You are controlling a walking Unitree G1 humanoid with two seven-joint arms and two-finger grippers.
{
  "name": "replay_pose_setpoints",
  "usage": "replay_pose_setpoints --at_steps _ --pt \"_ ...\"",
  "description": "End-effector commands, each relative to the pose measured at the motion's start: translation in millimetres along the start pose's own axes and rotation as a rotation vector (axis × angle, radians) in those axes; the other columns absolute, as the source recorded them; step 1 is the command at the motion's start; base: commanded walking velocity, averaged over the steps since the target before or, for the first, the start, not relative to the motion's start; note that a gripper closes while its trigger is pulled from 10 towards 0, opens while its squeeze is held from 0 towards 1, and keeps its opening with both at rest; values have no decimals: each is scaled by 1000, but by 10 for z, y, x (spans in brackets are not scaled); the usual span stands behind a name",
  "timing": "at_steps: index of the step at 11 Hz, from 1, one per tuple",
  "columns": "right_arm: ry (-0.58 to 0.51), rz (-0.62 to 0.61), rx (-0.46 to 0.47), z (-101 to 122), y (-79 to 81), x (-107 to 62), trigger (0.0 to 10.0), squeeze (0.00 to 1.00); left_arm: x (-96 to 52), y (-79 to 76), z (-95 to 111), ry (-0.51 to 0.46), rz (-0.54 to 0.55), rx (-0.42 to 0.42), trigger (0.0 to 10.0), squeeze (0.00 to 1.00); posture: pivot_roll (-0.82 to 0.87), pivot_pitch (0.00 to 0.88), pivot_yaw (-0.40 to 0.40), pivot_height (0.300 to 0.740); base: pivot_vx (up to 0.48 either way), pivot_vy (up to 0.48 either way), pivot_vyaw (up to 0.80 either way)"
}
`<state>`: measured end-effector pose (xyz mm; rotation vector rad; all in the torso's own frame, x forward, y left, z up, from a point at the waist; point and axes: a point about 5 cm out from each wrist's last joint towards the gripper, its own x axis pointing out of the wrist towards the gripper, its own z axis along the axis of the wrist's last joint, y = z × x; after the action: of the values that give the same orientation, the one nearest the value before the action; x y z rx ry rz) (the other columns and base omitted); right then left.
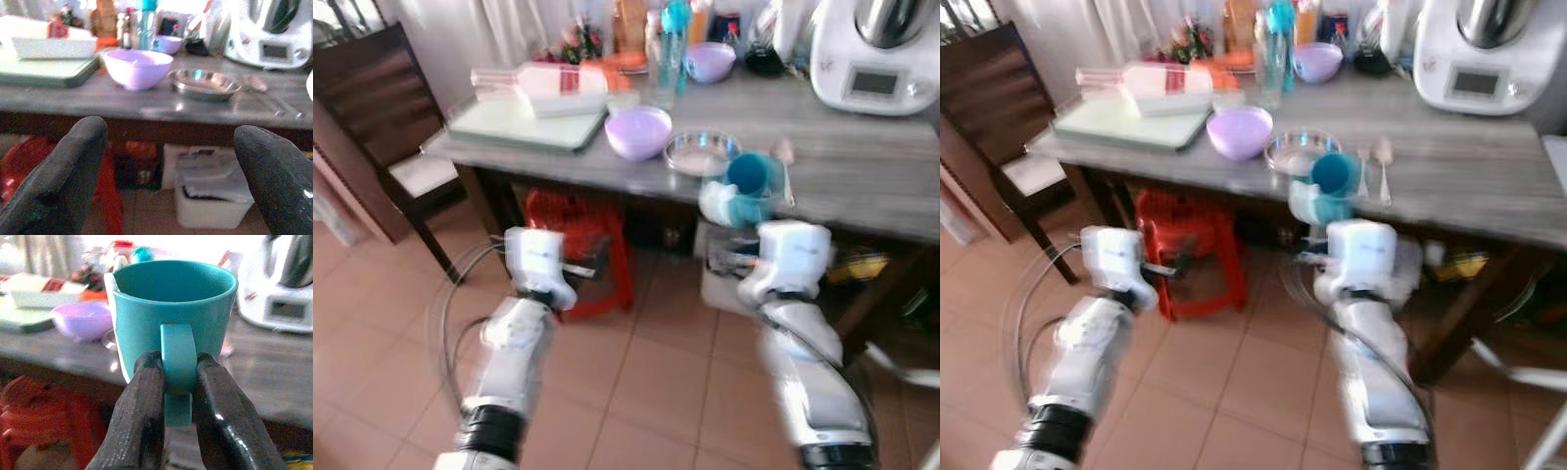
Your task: Setting the table
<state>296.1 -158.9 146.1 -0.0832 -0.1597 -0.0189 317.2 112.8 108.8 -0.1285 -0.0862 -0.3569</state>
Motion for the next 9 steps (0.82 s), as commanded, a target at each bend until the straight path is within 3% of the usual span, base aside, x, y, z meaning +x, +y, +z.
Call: replay_pose_setpoints --at_steps 1,9 --pt "-51 29 21 123 91 20 10000 0 -20 98 49 -8 16 23 10000 0 -20 18 30 740 360 0 0" --pt "-51 29 21 123 91 20 10000 0 -20 98 49 -8 16 23 10000 0 -20 18 30 740 360 0 0"
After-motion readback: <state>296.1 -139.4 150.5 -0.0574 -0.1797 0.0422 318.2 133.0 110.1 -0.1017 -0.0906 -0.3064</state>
